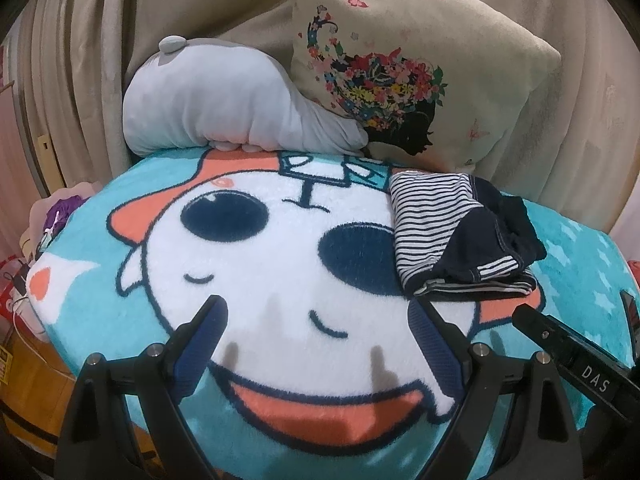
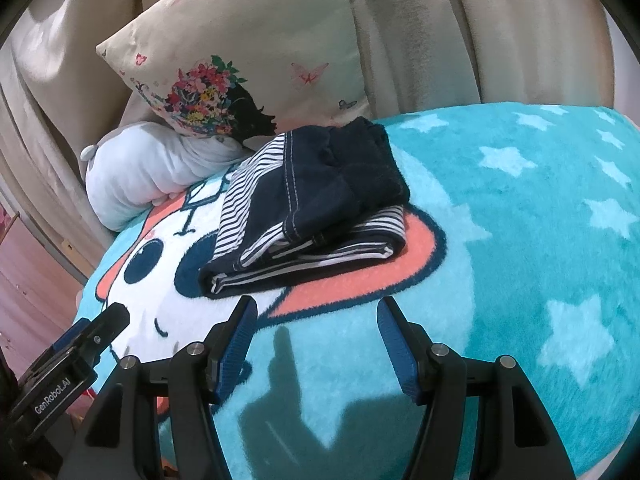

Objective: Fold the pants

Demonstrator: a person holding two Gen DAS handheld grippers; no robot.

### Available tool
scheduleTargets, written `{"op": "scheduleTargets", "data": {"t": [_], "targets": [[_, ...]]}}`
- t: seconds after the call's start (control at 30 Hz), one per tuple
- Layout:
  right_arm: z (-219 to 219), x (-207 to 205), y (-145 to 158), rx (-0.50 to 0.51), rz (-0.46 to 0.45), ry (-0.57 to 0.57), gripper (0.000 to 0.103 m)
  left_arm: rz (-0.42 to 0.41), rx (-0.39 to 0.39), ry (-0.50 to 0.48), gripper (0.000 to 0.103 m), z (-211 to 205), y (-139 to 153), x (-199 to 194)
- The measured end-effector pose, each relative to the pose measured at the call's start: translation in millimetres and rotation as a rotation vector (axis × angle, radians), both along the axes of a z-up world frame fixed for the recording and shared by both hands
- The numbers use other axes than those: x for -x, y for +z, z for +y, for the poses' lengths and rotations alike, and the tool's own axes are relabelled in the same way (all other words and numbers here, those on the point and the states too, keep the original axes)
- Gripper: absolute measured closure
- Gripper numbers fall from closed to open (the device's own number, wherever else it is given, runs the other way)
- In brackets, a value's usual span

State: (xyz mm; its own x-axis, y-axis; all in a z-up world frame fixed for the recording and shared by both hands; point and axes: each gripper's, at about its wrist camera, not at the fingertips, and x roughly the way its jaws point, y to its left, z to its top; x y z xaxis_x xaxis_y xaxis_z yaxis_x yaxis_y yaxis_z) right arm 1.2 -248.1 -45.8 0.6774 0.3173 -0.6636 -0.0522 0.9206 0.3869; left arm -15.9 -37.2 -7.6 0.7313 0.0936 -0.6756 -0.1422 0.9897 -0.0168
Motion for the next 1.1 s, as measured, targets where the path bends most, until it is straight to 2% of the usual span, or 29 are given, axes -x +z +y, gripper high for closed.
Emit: {"op": "scheduleTargets", "data": {"t": [0.53, 0.83, 1.1], "targets": [[6.1, 3.1, -1.1, 0.024, 0.008, 0.008, 0.036, 0.003, 0.036, -0.022, 0.012, -1.2, 4.6, 3.3], [7.6, 4.6, -2.3, 0.060, 0.009, 0.009, 0.036, 0.015, 0.092, -0.051, 0.012, -2.3, 4.3, 3.2], [8.4, 6.6, -4.1, 0.070, 0.010, 0.013, 0.034, 0.011, 0.092, -0.057, 0.012, -4.9, 5.5, 6.2]]}}
